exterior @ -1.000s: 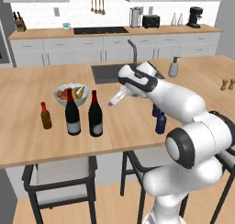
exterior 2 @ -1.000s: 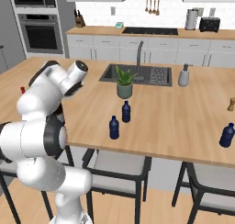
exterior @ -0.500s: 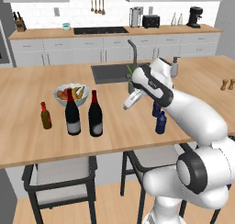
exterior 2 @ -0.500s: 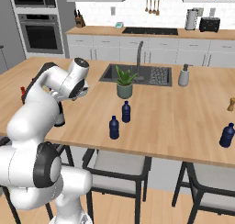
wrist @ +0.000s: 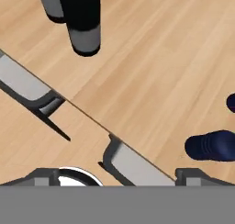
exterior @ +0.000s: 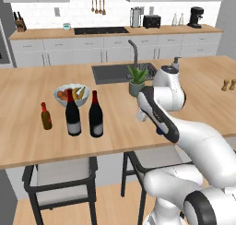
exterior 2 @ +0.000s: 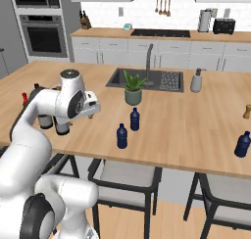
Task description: Move the plastic bottles in the middle to the plastics group, and the glass bottles in the middle to the glass group.
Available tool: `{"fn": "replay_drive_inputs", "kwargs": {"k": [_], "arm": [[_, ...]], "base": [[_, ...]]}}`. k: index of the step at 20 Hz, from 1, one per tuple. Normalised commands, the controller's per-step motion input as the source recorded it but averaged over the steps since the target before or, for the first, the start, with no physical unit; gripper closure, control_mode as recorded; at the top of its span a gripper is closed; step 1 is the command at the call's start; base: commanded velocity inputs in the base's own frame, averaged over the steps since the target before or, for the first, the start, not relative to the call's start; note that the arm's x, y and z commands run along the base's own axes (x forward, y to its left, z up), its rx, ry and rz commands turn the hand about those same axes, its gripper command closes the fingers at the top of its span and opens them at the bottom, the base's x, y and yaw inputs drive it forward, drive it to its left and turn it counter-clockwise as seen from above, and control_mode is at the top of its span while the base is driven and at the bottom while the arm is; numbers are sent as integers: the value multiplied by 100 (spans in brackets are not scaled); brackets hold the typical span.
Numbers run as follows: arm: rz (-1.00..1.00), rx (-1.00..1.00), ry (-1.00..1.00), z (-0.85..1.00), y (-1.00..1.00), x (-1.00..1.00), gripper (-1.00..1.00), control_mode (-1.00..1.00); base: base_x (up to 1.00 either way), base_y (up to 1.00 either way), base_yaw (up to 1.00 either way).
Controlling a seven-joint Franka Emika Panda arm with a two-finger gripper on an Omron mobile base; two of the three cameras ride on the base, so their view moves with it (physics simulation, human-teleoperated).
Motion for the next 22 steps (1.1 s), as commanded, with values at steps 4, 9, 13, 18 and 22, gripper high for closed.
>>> {"fn": "replay_drive_inputs", "kwargs": {"k": [4, 9, 13, 18, 22], "arm": [[-49, -3, 13, -1, -80, -13, -100, -100], [-46, 0, 12, -3, -83, -1, -100, -100], [-24, 5, 2, -10, -55, 41, -100, -100], [-11, 3, 0, -16, -29, 59, -100, -100], [-15, 1, 0, -29, 9, 59, -100, -100]], "base": [[0, 0, 0], [0, 0, 0], [0, 0, 0], [0, 0, 0], [0, 0, 0]]}}
